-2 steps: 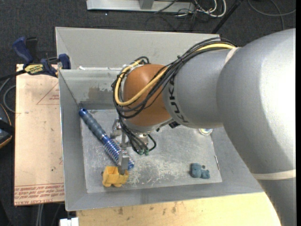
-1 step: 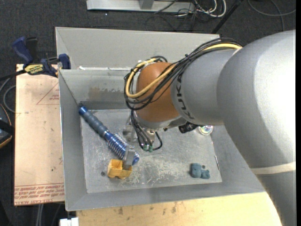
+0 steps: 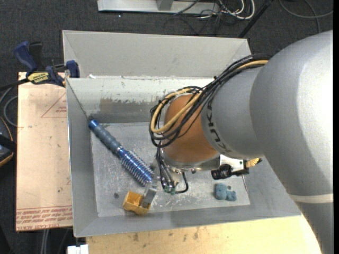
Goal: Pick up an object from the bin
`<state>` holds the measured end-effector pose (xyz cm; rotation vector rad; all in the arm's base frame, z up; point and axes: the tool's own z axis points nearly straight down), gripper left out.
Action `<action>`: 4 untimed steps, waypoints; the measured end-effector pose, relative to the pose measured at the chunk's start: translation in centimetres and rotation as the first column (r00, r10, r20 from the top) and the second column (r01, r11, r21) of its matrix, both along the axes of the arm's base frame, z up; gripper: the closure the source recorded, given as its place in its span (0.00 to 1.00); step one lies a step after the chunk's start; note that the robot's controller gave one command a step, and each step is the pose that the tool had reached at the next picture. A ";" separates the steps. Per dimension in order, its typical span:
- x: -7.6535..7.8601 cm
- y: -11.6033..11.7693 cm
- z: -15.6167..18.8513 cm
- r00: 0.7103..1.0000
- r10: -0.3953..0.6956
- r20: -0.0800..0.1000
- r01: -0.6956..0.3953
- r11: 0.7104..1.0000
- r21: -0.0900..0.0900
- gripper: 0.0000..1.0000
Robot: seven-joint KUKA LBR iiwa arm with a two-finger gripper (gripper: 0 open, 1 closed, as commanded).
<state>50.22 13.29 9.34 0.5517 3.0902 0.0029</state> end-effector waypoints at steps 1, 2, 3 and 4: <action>-0.4 -2.0 -0.7 0.992 -0.129 0.005 0.129 0.992 0.004 0.00; -0.5 -1.8 -0.5 0.992 -0.125 -0.008 0.125 0.992 0.006 1.00; 0.3 -8.1 6.8 0.989 -0.147 0.006 0.147 0.989 -0.002 1.00; -0.2 -8.3 8.2 0.985 -0.172 0.000 0.172 0.985 0.000 1.00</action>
Offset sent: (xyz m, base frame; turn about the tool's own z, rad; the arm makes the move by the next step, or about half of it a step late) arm -0.0068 -0.0219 -0.0103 0.1294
